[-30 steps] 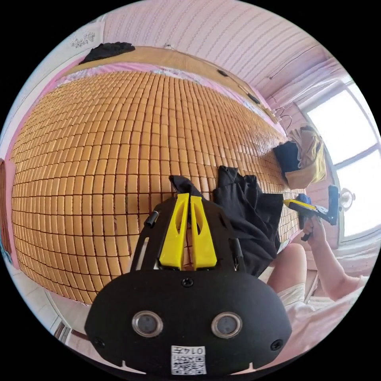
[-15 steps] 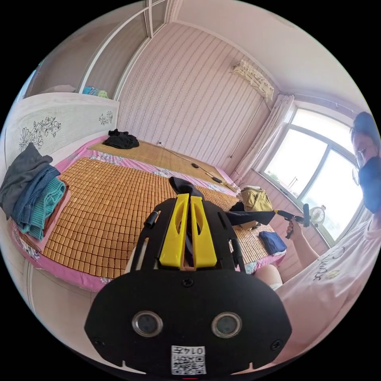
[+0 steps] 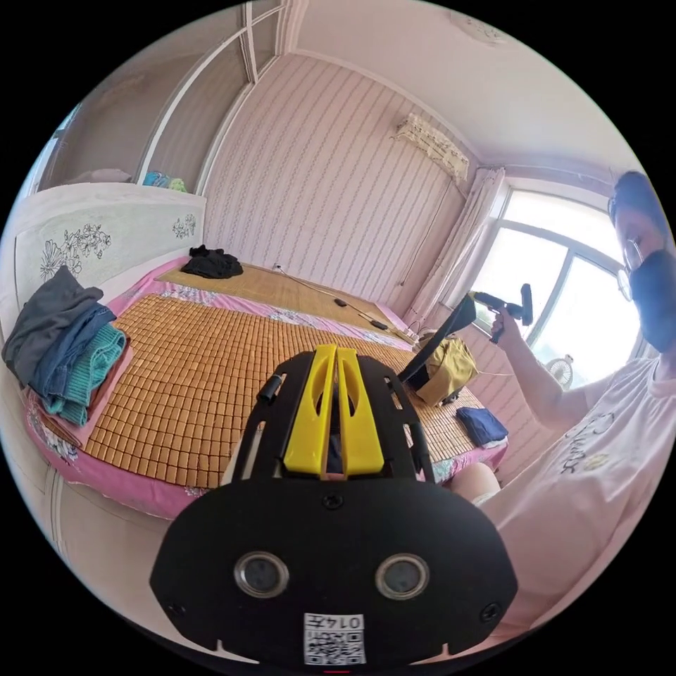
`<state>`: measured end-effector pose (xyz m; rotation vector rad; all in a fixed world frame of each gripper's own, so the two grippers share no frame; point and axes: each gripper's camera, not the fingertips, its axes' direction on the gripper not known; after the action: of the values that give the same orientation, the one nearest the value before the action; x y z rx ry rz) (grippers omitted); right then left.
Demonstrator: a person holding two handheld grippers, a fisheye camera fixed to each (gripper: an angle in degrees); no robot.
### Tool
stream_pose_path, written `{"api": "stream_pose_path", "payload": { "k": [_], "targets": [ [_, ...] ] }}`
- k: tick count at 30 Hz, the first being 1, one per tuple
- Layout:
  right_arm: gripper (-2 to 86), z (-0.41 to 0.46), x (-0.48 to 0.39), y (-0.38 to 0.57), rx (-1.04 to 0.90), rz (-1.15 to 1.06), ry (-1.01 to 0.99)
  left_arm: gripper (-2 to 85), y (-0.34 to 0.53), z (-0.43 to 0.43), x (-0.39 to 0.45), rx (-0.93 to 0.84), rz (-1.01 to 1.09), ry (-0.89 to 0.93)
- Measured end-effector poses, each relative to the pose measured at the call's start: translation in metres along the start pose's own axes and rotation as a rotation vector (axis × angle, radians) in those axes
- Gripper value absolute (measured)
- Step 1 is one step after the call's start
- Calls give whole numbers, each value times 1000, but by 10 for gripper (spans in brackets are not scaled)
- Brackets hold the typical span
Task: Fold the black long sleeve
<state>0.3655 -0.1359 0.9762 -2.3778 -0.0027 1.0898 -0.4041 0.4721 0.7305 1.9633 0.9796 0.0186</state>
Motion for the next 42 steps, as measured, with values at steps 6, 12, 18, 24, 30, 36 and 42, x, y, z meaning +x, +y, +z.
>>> {"api": "stream_pose_path", "payload": {
  "k": [6, 12, 18, 24, 30, 36, 42],
  "targets": [
    [5, 92, -136, -119, -19, -263, -132, -6, 16, 13, -20, -101, -71, -91],
    [141, 183, -193, -101, -197, -305, -290, 77, 54, 79, -30, -377, 91, -267],
    [152, 289, -115, 84, -677, -178, -57, 121, 101, 183, -41, -685, 145, -120],
    [87, 315, -85, 247, -871, 129, 43, 88, 133, 290, -50, -979, 252, -195],
    [-7, 310, -65, 211, -767, 126, 53, 37, 105, 310, -73, -1052, 326, -172],
    [-5, 247, 19, 92, -488, 101, 58, 26, 36, 267, -106, -717, -21, 287],
    [-7, 226, 23, 127, -458, 117, -29, 10, 1, 297, -91, -508, -151, 586]
  ]
}}
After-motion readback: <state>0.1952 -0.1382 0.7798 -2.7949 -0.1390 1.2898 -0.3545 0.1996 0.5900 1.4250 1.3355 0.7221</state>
